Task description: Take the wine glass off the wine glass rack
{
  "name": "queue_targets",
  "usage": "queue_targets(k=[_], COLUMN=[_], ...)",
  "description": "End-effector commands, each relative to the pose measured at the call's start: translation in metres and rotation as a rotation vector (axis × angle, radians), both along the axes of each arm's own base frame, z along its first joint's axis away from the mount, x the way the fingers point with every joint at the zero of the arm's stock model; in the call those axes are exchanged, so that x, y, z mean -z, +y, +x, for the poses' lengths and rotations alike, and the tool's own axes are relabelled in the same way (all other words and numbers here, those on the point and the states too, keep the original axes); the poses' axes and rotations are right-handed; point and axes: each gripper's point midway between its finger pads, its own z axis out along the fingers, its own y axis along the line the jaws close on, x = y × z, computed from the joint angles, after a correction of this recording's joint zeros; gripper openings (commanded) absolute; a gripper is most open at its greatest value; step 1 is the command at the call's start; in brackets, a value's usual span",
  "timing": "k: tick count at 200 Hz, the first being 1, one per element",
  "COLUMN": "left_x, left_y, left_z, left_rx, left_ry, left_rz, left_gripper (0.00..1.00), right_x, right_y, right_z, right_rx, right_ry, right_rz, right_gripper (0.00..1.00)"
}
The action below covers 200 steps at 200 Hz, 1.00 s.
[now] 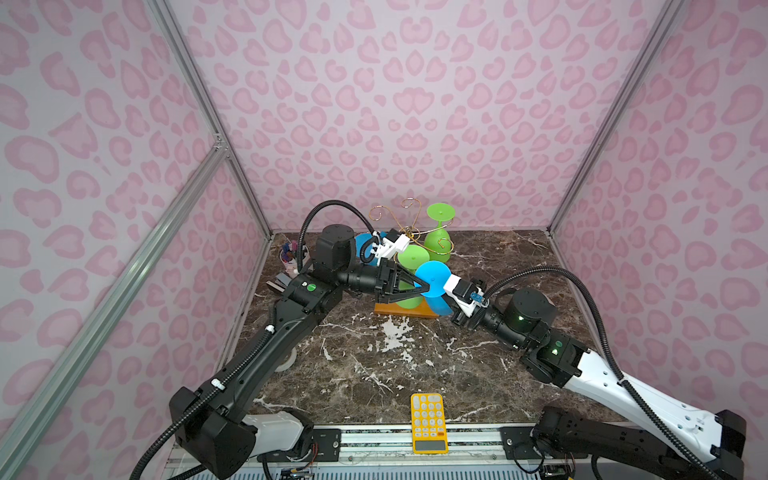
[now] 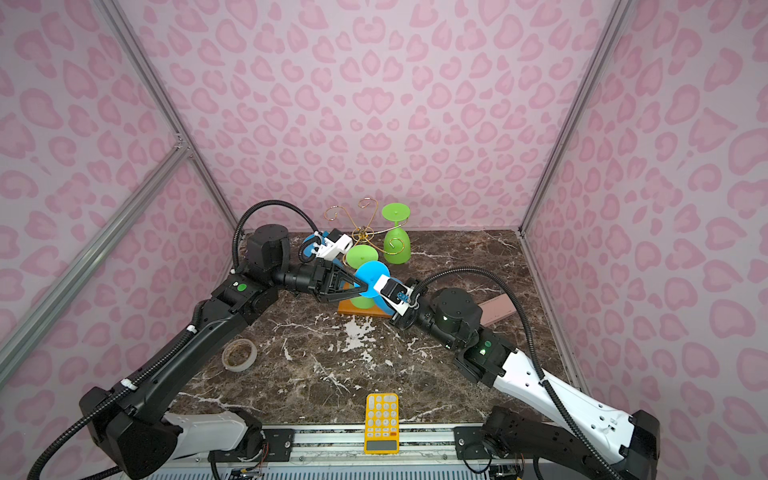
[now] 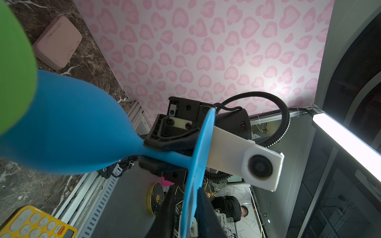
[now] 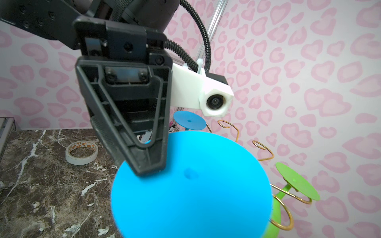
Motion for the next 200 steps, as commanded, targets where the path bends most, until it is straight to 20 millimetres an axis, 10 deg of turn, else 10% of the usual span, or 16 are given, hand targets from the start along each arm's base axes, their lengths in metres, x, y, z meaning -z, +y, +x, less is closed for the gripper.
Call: queue_targets(k=[1,87,152,200], left_x=[-0.008,-0.020,-0.062,-0.101], left_y=[0.000,0.000,0.011,0.027], left_z=[-0.003,-0.006,-0.026,-0.041], left_rx=[0.023,0.043,0.102,0.128], left_ry=[-0.035,-0.041,-0.121,-0.242], left_rz=[-0.025,-0.063,-0.151,-0.215], left_gripper=[0.18,0.04,0.04,0.04], right_x=[-0.005,-0.002,-0.012,-0.046], right_y=[0.002,0.005,-0.021,-0.079], right_z=[0.000,-0.002,-0.010,-0.017], right_rx=[-0.009,-0.026,-0.009,-0.049], right_ry=[0.000,0.014,0.021,0.066], right_rz=[0.018,0.010,0.101,0.387], right_gripper=[0.00,0.00,0.45,0.64])
